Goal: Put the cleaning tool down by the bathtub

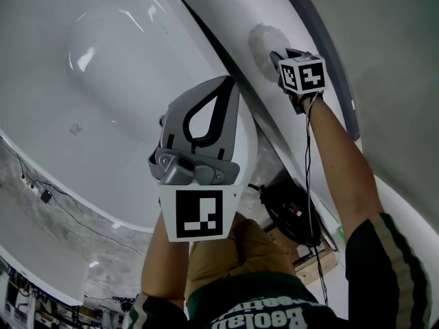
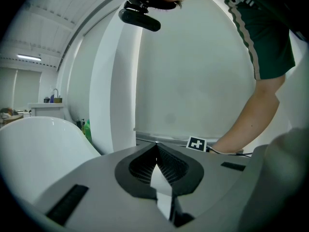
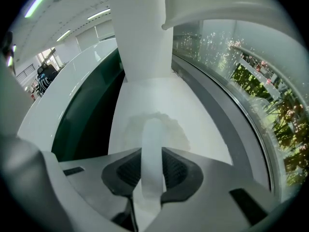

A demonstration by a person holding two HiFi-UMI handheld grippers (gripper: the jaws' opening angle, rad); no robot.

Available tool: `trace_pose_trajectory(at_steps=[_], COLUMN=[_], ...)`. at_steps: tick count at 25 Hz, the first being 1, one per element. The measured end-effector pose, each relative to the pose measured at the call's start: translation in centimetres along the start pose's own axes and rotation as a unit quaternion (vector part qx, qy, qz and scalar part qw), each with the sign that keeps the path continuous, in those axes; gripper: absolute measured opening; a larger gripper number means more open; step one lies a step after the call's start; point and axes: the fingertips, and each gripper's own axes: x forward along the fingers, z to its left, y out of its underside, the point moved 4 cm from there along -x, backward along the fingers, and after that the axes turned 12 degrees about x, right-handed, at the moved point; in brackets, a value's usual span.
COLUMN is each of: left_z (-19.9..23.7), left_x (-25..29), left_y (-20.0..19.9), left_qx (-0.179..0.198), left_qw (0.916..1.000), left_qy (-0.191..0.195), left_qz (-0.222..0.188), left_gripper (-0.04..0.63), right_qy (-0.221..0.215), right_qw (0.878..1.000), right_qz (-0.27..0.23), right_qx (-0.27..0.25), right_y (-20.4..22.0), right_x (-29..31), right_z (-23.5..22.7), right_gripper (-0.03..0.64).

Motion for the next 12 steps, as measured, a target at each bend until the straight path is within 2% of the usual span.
trace_pose_trajectory(at_steps=[8, 10, 12], left_z=[-0.4, -0.6, -0.8], left_x=[-0.1, 0.0, 0.1], left_y=[-0.1, -0.2, -0.2], left_qx=[-0.013, -0.013, -0.01], left_qw=[0.9999, 0.9999, 0.9999], left_qy=[0.005, 0.007, 0.01], left_qz=[0.009, 0.006, 0.004], left_gripper=[0.009, 0.009, 0.009], right_qy=[-0.005, -0.002, -0.006], right_qw=[0.999, 0.998, 0.997], right_qz=[-0.045, -0.063, -0.082], right_qx=[-0.01, 0.002, 0.012], right_y=[0.4, 0.4, 0.1], right_x=[-0.6, -0.8, -1.2], right_z=[-0.2, -0.5, -0.8], right_gripper=[0.105, 0.149, 0.264])
